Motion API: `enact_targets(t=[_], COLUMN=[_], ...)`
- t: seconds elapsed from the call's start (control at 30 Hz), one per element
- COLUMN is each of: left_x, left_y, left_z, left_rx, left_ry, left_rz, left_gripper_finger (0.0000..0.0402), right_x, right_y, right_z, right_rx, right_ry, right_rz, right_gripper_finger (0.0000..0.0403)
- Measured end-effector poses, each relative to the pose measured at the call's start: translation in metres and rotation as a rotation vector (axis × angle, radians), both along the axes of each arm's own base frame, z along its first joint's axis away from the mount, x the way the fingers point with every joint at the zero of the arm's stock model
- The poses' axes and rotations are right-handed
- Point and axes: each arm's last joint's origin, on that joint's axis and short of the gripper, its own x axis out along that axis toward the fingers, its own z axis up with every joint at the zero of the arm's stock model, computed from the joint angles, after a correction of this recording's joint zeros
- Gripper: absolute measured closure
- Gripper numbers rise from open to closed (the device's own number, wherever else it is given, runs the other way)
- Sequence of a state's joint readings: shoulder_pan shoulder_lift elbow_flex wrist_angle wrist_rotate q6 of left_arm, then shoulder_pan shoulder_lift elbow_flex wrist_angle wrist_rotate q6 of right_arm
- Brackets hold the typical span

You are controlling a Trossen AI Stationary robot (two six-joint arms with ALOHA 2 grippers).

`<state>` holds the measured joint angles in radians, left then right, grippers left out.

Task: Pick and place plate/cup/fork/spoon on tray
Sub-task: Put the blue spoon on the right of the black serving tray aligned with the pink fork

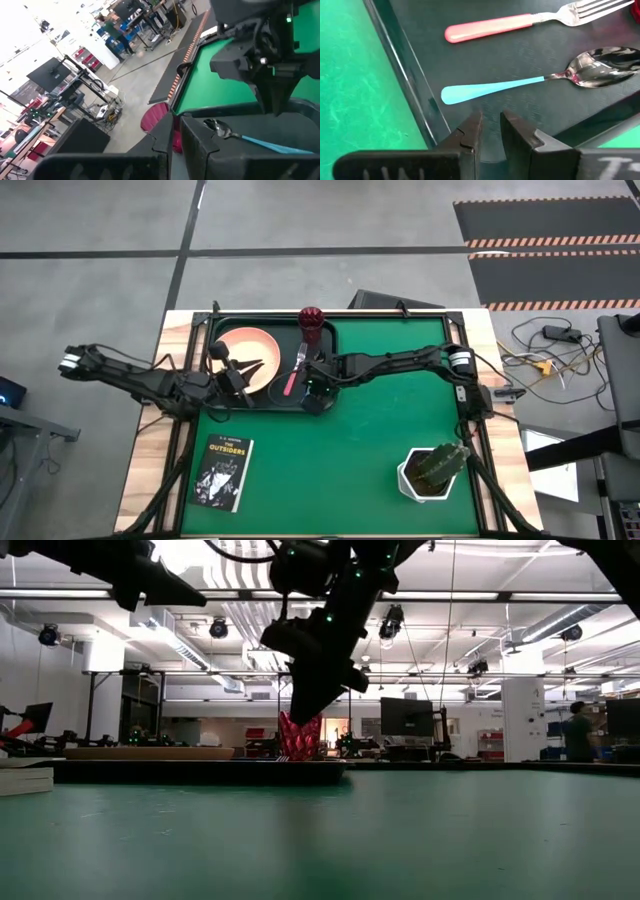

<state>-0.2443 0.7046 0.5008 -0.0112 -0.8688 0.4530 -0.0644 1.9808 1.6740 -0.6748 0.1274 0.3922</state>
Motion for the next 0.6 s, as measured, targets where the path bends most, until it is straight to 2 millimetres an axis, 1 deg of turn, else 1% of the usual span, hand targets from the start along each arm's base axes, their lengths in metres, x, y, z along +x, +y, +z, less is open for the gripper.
enact_targets(t=[0.2, 0.37, 0.47, 0.6], left_x=[-0.005, -0.007, -0.006, -0.006], left_y=[0.001, 0.002, 0.002, 0.001], left_z=[0.003, 0.001, 0.001, 0.001], left_rx=[-0.008, -0.008, -0.009, -0.008], left_ry=[-0.028, -0.030, -0.030, -0.028], left_rz=[0.000, 0.000, 0.000, 0.000], left_gripper_finger=[0.0386, 0.0386, 0.0386, 0.0386], right_x=[0.000, 0.000, 0.003, 0.010], right_y=[0.000, 0.000, -0.001, -0.005], right_z=[-0.001, -0.001, 0.000, 0.004], right_rx=[-0.003, -0.004, -0.006, -0.011], right_ry=[0.002, -0.009, -0.040, -0.127], right_rz=[-0.002, -0.002, -0.004, -0.011], right_gripper_finger=[0.0347, 0.0347, 0.0347, 0.0347])
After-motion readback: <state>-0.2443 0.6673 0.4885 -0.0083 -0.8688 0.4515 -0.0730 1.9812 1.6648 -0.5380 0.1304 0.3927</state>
